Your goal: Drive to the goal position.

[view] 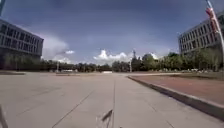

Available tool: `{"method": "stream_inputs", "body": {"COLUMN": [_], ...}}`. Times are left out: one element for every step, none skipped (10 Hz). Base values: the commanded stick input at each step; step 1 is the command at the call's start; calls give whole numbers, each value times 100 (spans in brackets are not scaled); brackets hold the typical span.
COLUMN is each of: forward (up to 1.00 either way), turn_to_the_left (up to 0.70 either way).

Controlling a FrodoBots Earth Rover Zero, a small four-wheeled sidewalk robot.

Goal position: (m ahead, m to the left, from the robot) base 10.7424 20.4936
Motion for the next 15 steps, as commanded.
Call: {"method": "stream_inputs", "body": {"forward": [70, 70, 70, 70, 70, 70, 70, 70, 70, 70, 70, 70, 70, 70, 70], "turn_to_the_left": [-24, -34, -5, 0, 0, 0, 0, 0, 0, 0, 0, 0, 0, 0, 0]}}
